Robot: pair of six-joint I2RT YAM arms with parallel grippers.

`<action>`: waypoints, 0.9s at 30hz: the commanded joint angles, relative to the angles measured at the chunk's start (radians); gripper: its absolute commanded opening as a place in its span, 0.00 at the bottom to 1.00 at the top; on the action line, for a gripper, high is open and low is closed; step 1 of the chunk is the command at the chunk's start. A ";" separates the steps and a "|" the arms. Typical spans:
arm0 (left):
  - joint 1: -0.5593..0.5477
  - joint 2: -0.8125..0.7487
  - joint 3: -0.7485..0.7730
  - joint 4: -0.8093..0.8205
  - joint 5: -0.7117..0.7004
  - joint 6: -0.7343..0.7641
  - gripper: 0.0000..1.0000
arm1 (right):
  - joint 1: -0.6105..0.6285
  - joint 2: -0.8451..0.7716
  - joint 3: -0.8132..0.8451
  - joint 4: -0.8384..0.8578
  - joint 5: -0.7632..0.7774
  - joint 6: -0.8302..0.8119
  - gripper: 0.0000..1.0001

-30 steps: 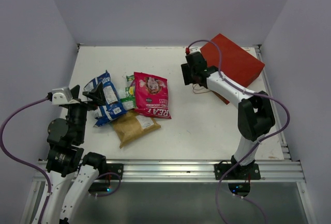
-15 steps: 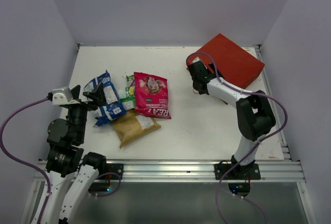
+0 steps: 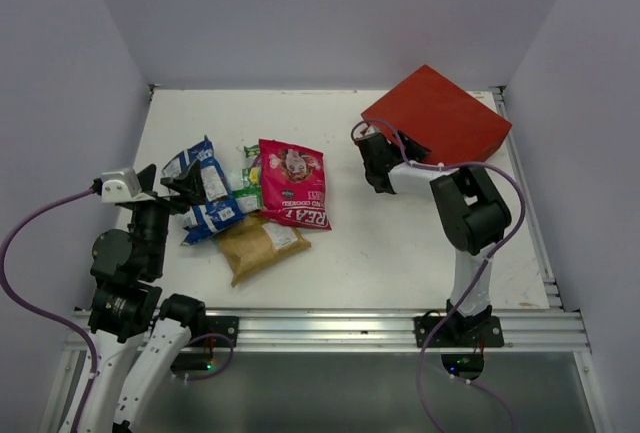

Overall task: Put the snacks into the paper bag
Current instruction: Adjust the paper bag at the center of the board.

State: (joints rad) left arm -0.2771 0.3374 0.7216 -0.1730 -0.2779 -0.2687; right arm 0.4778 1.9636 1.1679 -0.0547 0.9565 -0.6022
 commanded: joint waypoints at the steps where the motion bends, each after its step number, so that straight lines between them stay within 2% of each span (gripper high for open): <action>1: -0.007 0.006 -0.013 0.046 -0.018 0.014 1.00 | 0.004 0.038 -0.037 0.284 0.106 -0.174 0.80; 4: -0.007 0.006 -0.011 0.046 -0.018 0.014 1.00 | 0.001 0.060 -0.060 0.481 0.131 -0.277 0.78; 14: -0.008 0.006 -0.013 0.044 -0.023 0.016 1.00 | 0.016 0.153 -0.088 0.886 0.157 -0.566 0.68; 19: -0.010 0.006 -0.013 0.044 -0.024 0.016 1.00 | 0.022 0.199 -0.068 0.961 0.146 -0.630 0.64; 24: -0.008 0.008 -0.011 0.046 -0.023 0.016 1.00 | 0.033 0.201 -0.053 0.941 0.122 -0.617 0.62; 27: -0.008 0.006 -0.013 0.044 -0.023 0.016 1.00 | 0.035 0.207 -0.037 0.931 0.111 -0.617 0.56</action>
State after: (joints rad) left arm -0.2779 0.3378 0.7216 -0.1730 -0.2886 -0.2684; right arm 0.5053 2.1689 1.0916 0.8051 1.0805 -1.2095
